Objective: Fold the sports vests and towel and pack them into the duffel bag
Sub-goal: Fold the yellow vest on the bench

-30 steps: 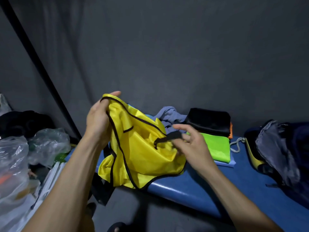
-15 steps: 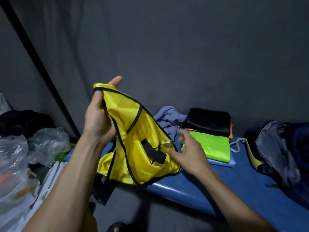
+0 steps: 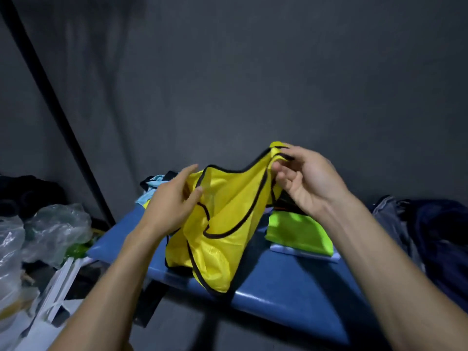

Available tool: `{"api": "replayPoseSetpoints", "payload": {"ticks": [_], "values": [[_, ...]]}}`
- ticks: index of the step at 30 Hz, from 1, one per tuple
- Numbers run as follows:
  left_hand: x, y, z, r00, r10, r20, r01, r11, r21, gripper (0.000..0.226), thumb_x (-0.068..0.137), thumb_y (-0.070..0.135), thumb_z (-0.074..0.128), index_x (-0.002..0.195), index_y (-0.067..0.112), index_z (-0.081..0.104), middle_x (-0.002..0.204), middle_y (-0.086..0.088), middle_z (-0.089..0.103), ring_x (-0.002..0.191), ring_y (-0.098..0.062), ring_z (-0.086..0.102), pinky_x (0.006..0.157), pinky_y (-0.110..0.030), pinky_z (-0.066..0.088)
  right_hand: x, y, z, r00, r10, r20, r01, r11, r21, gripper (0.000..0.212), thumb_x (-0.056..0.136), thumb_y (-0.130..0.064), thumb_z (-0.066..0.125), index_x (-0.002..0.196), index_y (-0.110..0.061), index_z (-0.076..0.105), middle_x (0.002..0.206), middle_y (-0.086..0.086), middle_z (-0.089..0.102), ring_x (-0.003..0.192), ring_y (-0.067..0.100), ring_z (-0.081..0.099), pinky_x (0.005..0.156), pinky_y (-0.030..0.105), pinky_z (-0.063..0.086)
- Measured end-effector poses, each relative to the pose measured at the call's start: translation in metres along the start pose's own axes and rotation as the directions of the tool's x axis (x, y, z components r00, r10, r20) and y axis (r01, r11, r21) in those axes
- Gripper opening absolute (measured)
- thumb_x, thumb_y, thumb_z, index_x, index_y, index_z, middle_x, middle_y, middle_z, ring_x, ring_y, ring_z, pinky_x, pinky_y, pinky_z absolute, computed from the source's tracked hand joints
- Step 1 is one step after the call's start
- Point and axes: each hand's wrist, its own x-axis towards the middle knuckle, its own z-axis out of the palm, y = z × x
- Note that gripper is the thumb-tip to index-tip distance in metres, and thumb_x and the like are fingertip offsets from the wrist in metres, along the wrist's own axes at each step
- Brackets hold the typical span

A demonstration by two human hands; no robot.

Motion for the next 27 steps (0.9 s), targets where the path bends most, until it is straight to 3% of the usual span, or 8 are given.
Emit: {"api": "replayPoseSetpoints", "payload": {"ticks": [2, 5, 12, 15, 18, 21, 23, 27], "values": [[-0.006, 0.021, -0.006, 0.995, 0.039, -0.097, -0.06, 0.972, -0.228, 0.028, 0.1, 0.048, 0.058, 0.123, 0.033, 0.062, 0.077, 0.005, 0.064, 0.075, -0.006, 0.061, 0.068, -0.03, 0.048, -0.004, -0.011, 0.02, 0.998, -0.03, 0.046, 0.032, 0.999, -0.039, 0.022, 0.1, -0.001, 0.051, 0.121, -0.006, 0.052, 0.066, 0.012, 0.072, 0.054, 0.018, 0.072, 0.043, 0.022, 0.052], [-0.015, 0.062, -0.013, 0.985, 0.122, 0.122, -0.028, 0.81, -0.586, 0.04, 0.093, 0.059, 0.06, 0.106, 0.021, 0.067, 0.091, 0.0, 0.069, 0.084, -0.007, 0.063, 0.077, -0.029, 0.049, -0.014, -0.019, 0.05, 0.982, -0.01, 0.19, 0.048, 0.98, -0.193, 0.04, 0.101, -0.005, 0.052, 0.14, -0.007, 0.043, 0.087, 0.014, 0.078, 0.071, 0.024, 0.077, 0.055, 0.027, 0.06], [0.003, 0.111, -0.087, 0.974, 0.058, 0.219, 0.138, 0.618, -0.774, 0.033, 0.089, 0.039, 0.06, 0.077, 0.013, 0.075, 0.074, -0.003, 0.07, 0.064, -0.014, 0.063, 0.061, -0.03, 0.05, -0.036, -0.064, 0.069, 0.915, -0.325, 0.239, 0.383, 0.885, -0.264, 0.046, 0.099, -0.025, 0.064, 0.14, -0.015, 0.046, 0.104, 0.007, 0.078, 0.096, 0.024, 0.076, 0.076, 0.03, 0.057], [0.026, 0.14, -0.143, 0.978, 0.088, 0.188, 0.119, 0.504, -0.855, 0.035, 0.1, 0.032, 0.051, 0.094, 0.01, 0.078, 0.084, -0.006, 0.077, 0.071, -0.015, 0.073, 0.066, -0.03, 0.061, -0.042, -0.059, 0.051, 0.884, -0.424, 0.196, 0.466, 0.777, -0.422, 0.06, 0.085, -0.041, 0.076, 0.137, -0.024, 0.052, 0.113, -0.003, 0.074, 0.111, 0.017, 0.07, 0.087, 0.031, 0.054], [0.051, 0.171, -0.176, 0.983, 0.105, 0.151, 0.087, 0.462, -0.883, 0.036, 0.107, 0.028, 0.042, 0.115, 0.01, 0.072, 0.11, -0.005, 0.077, 0.097, -0.016, 0.074, 0.085, -0.031, 0.059, -0.053, -0.021, 0.033, 0.948, -0.202, 0.244, 0.309, 0.763, -0.568, 0.075, 0.078, -0.068, 0.073, 0.14, -0.03, 0.053, 0.138, -0.005, 0.063, 0.125, 0.009, 0.061, 0.107, 0.039, 0.049], [0.069, 0.184, -0.192, 0.989, 0.061, 0.133, 0.103, 0.353, -0.93, 0.042, 0.108, 0.035, 0.04, 0.131, 0.012, 0.067, 0.124, -0.01, 0.072, 0.109, -0.021, 0.071, 0.091, -0.036, 0.059, -0.063, 0.018, 0.006, 0.943, -0.004, 0.333, 0.221, 0.755, -0.617, 0.059, 0.085, -0.059, 0.073, 0.133, -0.027, 0.061, 0.131, -0.007, 0.069, 0.124, 0.013, 0.062, 0.109, 0.04, 0.048], [0.073, 0.187, -0.193, 0.989, 0.056, 0.139, 0.115, 0.31, -0.944, 0.043, 0.109, 0.037, 0.038, 0.138, 0.013, 0.061, 0.126, -0.016, 0.071, 0.115, -0.027, 0.069, 0.095, -0.041, 0.058, -0.078, 0.032, -0.004, 0.92, 0.066, 0.387, 0.185, 0.797, -0.576, 0.053, 0.085, -0.065, 0.068, 0.123, -0.027, 0.068, 0.122, -0.002, 0.073, 0.115, 0.018, 0.067, 0.098, 0.035, 0.053], [0.076, 0.185, -0.182, 0.974, 0.102, 0.2, 0.172, 0.233, -0.957, 0.046, 0.111, 0.042, 0.029, 0.151, 0.021, 0.035, 0.122, -0.022, 0.071, 0.11, -0.039, 0.07, 0.085, -0.051, 0.061, -0.102, 0.034, -0.012, 0.923, -0.055, 0.382, 0.215, 0.895, -0.391, 0.097, 0.062, -0.091, 0.064, 0.134, -0.027, 0.059, 0.131, -0.004, 0.069, 0.124, 0.016, 0.063, 0.104, 0.037, 0.051]]}}
